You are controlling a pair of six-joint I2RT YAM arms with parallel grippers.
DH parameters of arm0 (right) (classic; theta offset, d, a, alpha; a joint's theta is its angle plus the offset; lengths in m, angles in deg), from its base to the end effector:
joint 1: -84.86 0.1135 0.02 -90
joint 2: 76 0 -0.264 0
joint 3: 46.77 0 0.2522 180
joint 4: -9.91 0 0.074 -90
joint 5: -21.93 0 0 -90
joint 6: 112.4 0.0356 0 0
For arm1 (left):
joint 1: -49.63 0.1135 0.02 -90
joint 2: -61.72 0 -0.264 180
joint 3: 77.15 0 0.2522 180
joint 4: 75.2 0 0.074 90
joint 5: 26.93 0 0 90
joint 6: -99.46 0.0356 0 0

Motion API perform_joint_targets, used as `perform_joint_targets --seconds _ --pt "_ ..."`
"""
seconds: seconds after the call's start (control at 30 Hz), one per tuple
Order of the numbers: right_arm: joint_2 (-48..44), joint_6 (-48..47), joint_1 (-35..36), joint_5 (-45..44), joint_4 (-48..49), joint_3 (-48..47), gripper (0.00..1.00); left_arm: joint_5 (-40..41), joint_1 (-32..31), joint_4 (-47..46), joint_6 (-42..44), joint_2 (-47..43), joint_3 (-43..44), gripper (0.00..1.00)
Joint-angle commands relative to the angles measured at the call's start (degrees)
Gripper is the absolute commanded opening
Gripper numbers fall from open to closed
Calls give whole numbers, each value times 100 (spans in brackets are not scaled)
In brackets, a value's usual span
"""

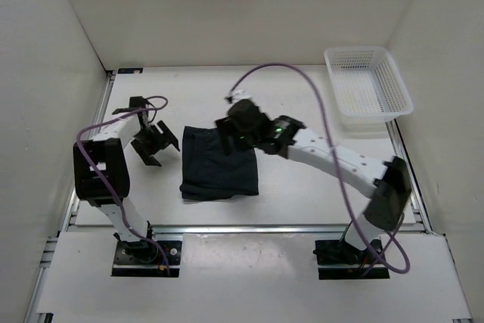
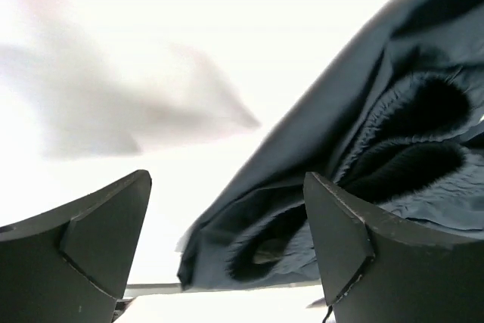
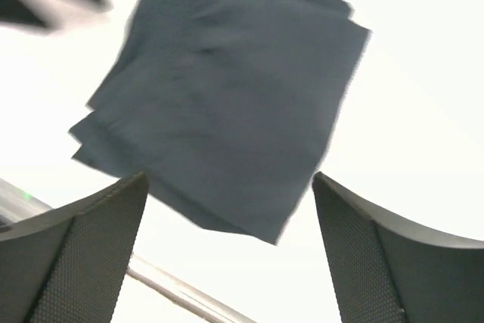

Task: Fold and stack the shorts
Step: Fold the shorts

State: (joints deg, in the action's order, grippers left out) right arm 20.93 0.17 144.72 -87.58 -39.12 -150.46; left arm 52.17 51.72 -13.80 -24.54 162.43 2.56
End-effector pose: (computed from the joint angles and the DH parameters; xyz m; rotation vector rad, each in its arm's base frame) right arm 0.2020 0.3243 0.3329 -0.5641 2.2137 0.3694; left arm 0.3190 0.0049 0.1745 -0.9259 2.9044 -0.3353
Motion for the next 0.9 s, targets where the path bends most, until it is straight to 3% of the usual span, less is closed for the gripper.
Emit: perform_joint_targets --seconds 0.0,0.03,0.07,0.17,0.27,0.3,0.33,0.4,0.5,0.53,0.63,0.73,0.87 --pt "-788 554 -692 77 328 843 90 290 213 280 218 -770 163 92" --pt "-894 634 -808 157 327 1072 86 351 213 333 218 -833 303 85" --pt "-1051 739 -922 253 327 1448 76 403 126 334 279 -885 374 82" --pt "-1246 1065 -1431 814 327 2003 59 457 -269 492 428 -1035 568 74" --pt "-1194 1206 -1687 1246 389 2164 61 587 -786 632 569 -1035 716 77" --pt "-1193 1206 -1827 1369 389 2242 72 658 -919 633 622 -983 769 81" --pt "-1124 1206 -1880 1571 389 2243 73 711 -1060 685 622 -983 770 81" --pt "-1035 1206 -2047 1783 389 2243 70 764 -1420 685 727 -921 831 79" --pt "-676 1137 -2110 2239 389 2165 48 764 -1668 633 728 -650 831 60" --pt "-440 1084 -2110 2354 441 2016 33 764 -1668 581 728 -422 831 55" --pt "157 1022 -2039 2540 521 1578 16 834 -1668 440 728 9 831 37" --pt "755 942 -1907 2619 521 1059 10 1080 -1668 439 728 537 893 23" --pt "1442 942 -1907 2540 573 662 8 1081 -1545 334 666 591 831 23"
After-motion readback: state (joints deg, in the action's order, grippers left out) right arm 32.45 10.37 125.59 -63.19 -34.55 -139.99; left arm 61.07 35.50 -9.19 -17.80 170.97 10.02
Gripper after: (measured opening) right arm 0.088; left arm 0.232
